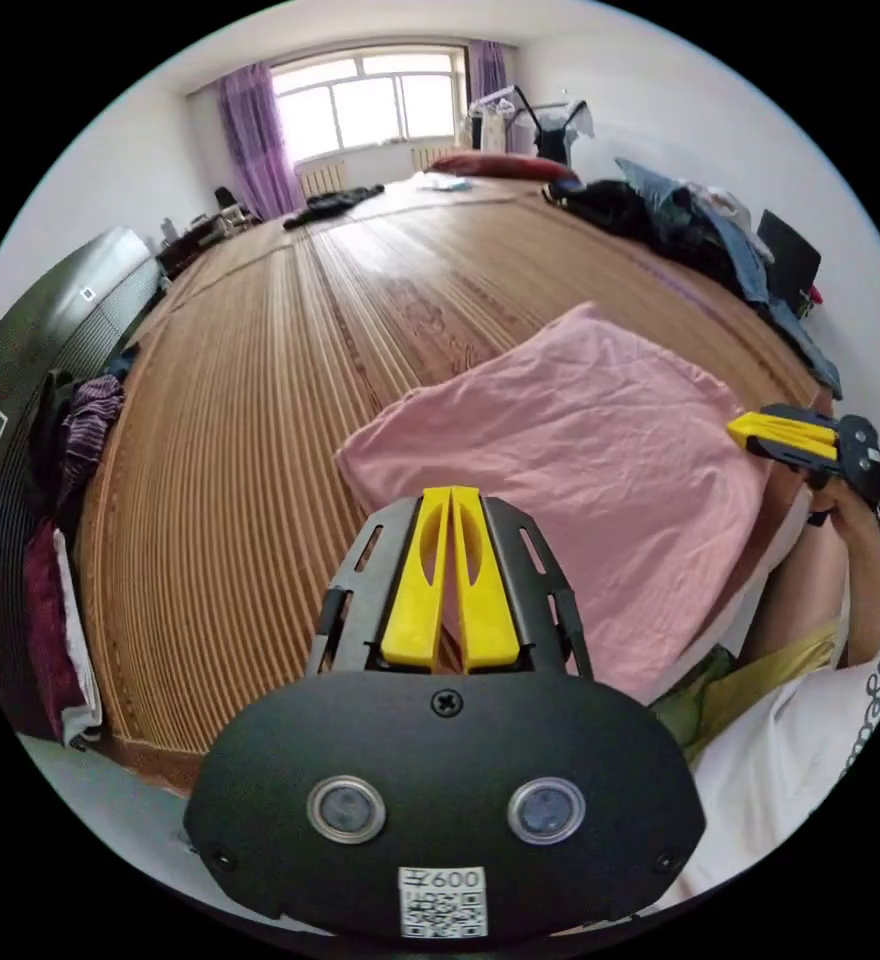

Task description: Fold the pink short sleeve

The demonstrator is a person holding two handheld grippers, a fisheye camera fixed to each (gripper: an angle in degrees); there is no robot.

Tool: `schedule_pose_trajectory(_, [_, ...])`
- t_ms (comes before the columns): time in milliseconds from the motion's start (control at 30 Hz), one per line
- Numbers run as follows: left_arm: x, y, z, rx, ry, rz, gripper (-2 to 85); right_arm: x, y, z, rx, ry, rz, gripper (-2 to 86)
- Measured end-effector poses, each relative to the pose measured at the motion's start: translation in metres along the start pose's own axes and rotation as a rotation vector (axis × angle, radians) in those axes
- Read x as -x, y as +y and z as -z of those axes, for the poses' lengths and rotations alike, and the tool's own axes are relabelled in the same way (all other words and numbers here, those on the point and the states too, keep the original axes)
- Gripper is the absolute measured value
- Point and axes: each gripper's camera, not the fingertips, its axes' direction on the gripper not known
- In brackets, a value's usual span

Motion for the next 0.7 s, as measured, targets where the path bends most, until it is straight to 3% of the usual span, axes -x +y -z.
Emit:
schedule_pose_trajectory(167, [0.005,-0.012,-0.04,0.017,-0.18,-0.204,0.7,-0.012,-0.011,-0.007,-0.045,-0.051,-0.087,-0.9])
schedule_pose_trajectory(367, [0.062,-0.016,-0.063,-0.02,-0.182,-0.108,1.0,0.0,-0.044,-0.013,-0.032,-0.008,-0.103,-0.9])
schedule_pose_trajectory(400, [0.067,-0.01,-0.055,-0.048,-0.225,-0.057,1.0,0.002,-0.047,-0.014,-0.029,-0.003,-0.1,-0.9])
schedule_pose_trajectory(467, [0.056,0.036,-0.007,-0.31,-0.34,-0.03,1.4,0.007,-0.057,-0.015,-0.028,0.013,-0.098,-0.9])
schedule_pose_trajectory(500, [0.05,0.047,0.0,-0.35,-0.356,-0.036,1.6,0.008,-0.06,-0.016,-0.028,0.015,-0.096,-0.9])
schedule_pose_trajectory(700, [-0.035,0.143,0.009,-0.398,-0.316,-0.235,6.9,0.01,-0.082,-0.015,-0.037,0.01,-0.106,-0.8])
